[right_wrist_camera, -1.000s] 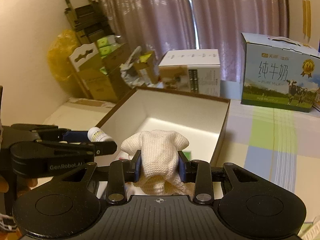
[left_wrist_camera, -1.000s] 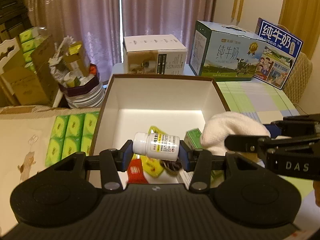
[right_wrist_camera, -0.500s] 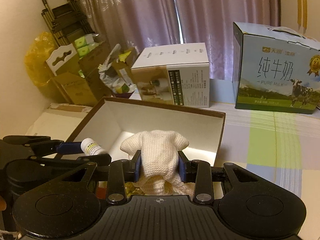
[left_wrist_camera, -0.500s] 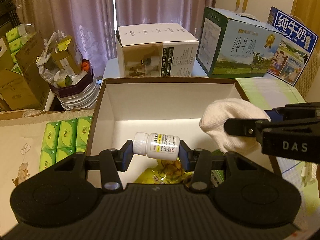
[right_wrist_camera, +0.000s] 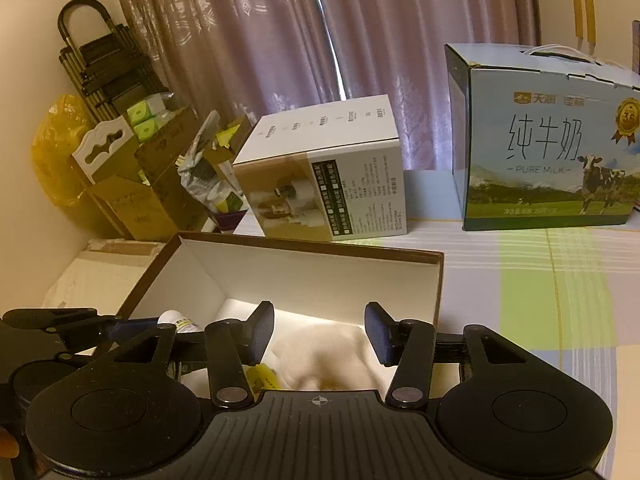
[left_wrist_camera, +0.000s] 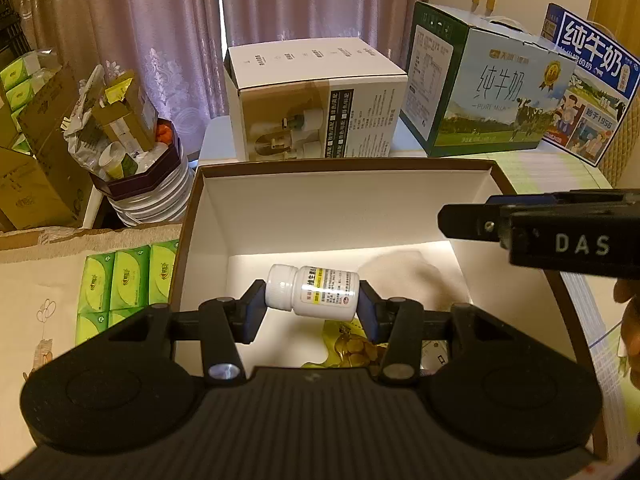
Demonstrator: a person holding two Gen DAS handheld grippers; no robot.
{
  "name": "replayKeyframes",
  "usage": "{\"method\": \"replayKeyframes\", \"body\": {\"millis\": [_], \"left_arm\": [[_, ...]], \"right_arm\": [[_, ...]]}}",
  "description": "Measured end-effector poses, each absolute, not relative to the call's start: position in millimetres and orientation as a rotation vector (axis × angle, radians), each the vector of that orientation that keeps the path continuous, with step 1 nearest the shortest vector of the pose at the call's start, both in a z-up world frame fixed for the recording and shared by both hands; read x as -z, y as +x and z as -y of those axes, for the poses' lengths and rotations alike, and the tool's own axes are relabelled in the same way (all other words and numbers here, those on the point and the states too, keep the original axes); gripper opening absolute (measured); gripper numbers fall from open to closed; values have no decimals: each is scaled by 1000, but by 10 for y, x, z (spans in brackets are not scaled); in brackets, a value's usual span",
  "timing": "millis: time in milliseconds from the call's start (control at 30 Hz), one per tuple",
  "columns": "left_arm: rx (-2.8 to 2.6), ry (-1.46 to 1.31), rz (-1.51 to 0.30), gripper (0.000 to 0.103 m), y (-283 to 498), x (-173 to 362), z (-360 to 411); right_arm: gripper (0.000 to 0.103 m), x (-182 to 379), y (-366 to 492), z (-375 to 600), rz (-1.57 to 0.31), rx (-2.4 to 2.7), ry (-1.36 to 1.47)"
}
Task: Organize objects
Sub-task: 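Lower pill bottle with left tool while right tool drops glove into box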
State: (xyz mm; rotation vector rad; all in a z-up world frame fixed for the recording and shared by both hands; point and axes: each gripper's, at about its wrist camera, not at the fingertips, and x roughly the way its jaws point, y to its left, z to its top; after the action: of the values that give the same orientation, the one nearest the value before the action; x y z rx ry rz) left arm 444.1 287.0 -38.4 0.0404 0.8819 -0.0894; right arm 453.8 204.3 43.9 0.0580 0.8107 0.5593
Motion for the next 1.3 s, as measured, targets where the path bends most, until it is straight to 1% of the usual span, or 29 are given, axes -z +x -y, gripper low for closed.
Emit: {"method": "replayKeyframes", "body": {"millis": [467, 500, 533, 567, 633, 800, 867, 933, 1100, 1300], "left_arm": [[101, 48, -862, 44, 4518, 401, -2832], [98, 49, -854, 48, 4523, 391, -2835], [94, 48, -849, 55, 4528, 378, -2836], [93, 47, -841, 58, 4527, 362, -2839], [93, 47, -825, 68, 4510, 323, -2850], [77, 25, -821, 77, 4423, 240, -2900], [69, 18, -821, 79, 4356, 205, -2919], [61, 15, -825, 85, 4282, 173, -2934], [50, -13, -826, 89, 4034, 67, -2976], [26, -46, -818, 90, 3714, -54, -2992]], "right_arm": [[48, -381, 4445, -2023, -833, -561, -26], [49, -386, 4429, -2024, -831, -564, -29], [49, -393, 4425, -2020, -829, -568, -31], [49, -403, 4407, -2018, -825, -575, -33], [50, -426, 4360, -2014, -816, -590, -43], [54, -477, 4198, -2011, -803, -623, -81], [55, -495, 4116, -1997, -800, -633, -96], [56, -514, 4040, -1975, -801, -641, -99], [58, -566, 3867, -1900, -806, -658, -90], [59, -634, 3669, -1813, -807, -666, -84]]}}
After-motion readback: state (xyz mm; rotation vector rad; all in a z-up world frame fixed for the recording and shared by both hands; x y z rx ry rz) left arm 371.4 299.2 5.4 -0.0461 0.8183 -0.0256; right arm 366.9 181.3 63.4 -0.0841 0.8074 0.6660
